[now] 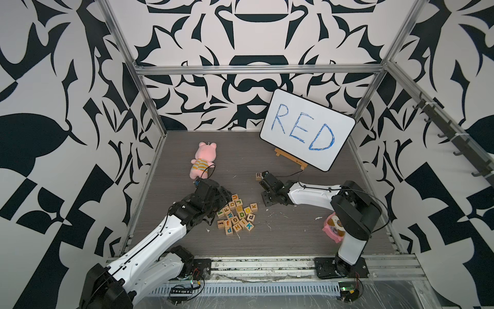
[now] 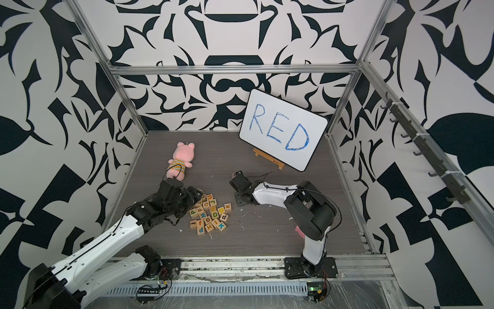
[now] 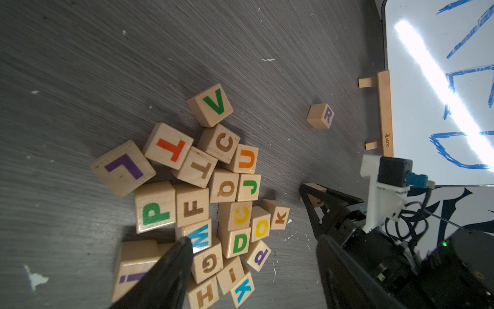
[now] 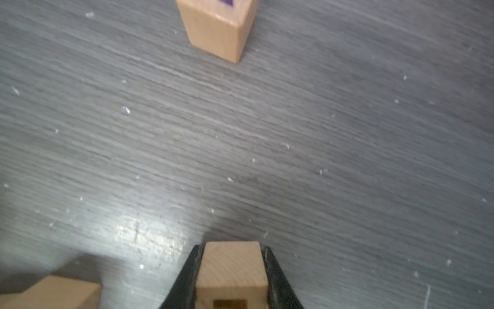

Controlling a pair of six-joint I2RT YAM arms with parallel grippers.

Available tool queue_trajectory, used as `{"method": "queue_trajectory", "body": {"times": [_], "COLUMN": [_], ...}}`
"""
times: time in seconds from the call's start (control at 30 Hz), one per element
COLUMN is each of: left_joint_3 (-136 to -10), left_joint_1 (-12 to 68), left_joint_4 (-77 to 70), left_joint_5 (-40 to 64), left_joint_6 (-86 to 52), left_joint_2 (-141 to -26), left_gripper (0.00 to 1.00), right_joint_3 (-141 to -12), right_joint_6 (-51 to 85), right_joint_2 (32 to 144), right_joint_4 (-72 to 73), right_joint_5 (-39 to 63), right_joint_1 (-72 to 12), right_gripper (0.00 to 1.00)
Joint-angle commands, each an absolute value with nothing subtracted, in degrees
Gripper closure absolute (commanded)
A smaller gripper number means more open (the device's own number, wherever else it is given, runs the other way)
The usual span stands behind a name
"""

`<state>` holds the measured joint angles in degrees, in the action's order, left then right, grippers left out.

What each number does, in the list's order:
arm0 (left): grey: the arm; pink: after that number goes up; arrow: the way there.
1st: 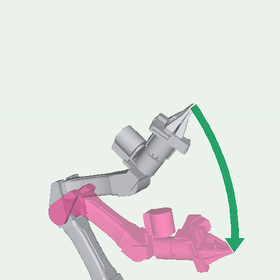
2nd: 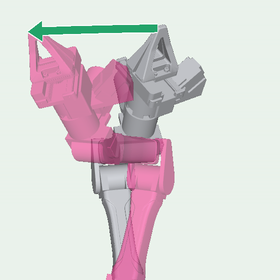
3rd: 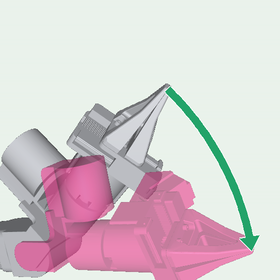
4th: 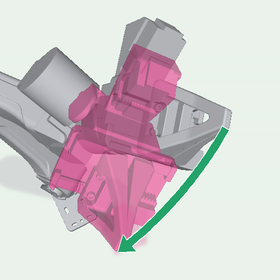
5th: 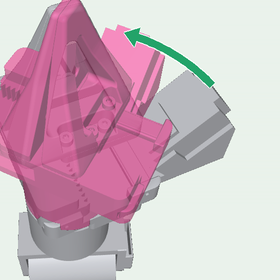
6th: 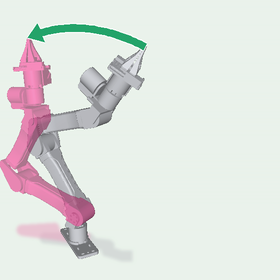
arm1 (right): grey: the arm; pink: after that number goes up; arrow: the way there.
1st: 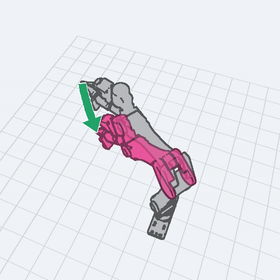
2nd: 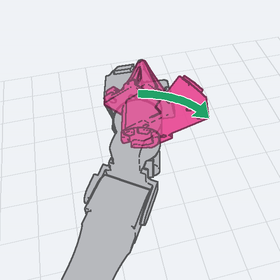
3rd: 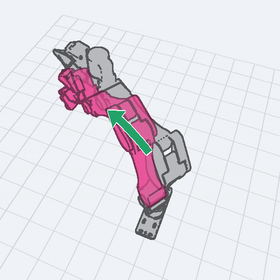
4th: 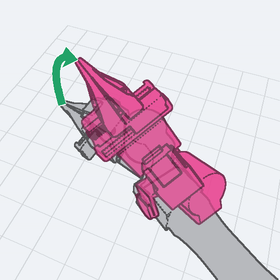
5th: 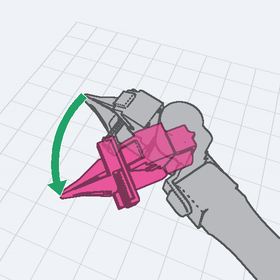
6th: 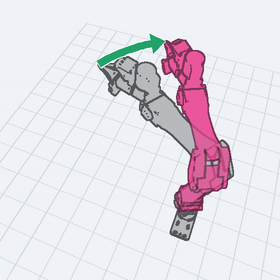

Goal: Assemble the uppercase word "red" with letter blocks
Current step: Place the letter block at the center of the board.

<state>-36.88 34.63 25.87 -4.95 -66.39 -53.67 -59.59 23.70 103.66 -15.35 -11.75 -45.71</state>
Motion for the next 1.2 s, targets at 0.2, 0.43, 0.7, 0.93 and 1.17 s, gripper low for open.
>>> {"method": "queue_trajectory", "body": {"times": [0.2, 0.43, 0.7, 0.93, 1.17], "left_joint_3": [-36.0, -36.2, -36.4, -36.0, -35.6], "left_joint_1": [34.8, 34.8, 34.8, 34.8, 34.8], "left_joint_4": [25.0, 24.4, 23.9, 24.0, 23.6], "left_joint_5": [-4.7, -4.2, -3.7, -3.8, -3.9], "left_joint_6": [-66.0, -65.8, -65.6, -65.8, -66.0], "left_joint_2": [-54.4, -54.7, -54.4, -54.3, -54.1], "left_gripper": [0.22, 0.22, 0.22, 0.22, 0.22], "right_joint_3": [-58.4, -54.7, -52.7, -51.2, -50.4], "right_joint_6": [23.4, 24.5, 25.5, 26.0, 27.1], "right_joint_2": [101.9, 98.3, 95.7, 94.0, 92.7], "right_joint_4": [-17.5, -18.0, -18.0, -18.3, -17.1], "right_joint_5": [-12.8, -15.2, -15.1, -14.2, -12.0], "right_joint_1": [-45.4, -45.4, -44.5, -43.6, -40.7], "right_gripper": [0.55, 0.51, 0.52, 0.52, 0.55]}}
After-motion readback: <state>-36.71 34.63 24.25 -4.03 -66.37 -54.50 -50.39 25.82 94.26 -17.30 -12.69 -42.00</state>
